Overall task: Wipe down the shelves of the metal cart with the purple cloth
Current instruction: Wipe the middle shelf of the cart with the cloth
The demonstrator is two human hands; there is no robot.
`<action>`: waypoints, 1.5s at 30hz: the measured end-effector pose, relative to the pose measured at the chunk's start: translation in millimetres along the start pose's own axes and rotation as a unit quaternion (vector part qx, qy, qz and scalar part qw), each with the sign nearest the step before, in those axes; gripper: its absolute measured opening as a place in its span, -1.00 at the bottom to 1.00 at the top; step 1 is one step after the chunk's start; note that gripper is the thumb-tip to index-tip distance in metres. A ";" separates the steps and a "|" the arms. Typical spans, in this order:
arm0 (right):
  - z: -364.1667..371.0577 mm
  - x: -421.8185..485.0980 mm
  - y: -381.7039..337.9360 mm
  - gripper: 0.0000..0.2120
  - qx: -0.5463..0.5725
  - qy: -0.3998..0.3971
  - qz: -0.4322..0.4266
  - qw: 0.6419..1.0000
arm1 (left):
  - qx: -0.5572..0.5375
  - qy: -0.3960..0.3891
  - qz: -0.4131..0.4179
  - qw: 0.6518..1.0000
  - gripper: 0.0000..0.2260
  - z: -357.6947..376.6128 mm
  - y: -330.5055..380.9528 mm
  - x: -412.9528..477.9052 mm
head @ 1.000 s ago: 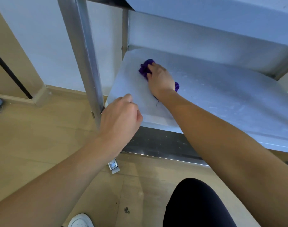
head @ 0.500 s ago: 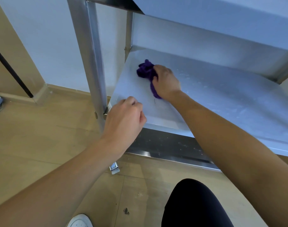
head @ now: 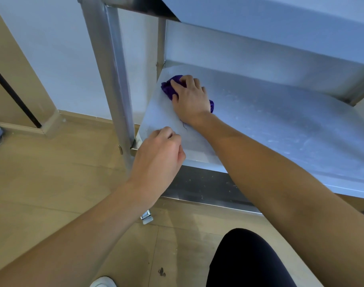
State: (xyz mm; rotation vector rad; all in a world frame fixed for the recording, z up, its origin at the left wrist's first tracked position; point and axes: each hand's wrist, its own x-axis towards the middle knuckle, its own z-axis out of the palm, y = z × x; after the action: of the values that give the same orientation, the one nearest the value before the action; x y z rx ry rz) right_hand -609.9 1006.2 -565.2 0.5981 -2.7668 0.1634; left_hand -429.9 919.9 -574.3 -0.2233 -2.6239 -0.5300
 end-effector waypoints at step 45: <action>1.2 -35.0 10.7 -0.57 0.084 -0.018 0.020 0.996 | 0.054 -0.039 0.051 0.996 -0.92 -0.1 0.0 0.8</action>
State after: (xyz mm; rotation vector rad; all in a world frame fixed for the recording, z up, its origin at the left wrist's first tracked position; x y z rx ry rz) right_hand -584.4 1029.2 -578.0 0.5937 -2.8205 0.4023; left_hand -430.5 919.9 -573.9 -0.3467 -2.6905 -0.3498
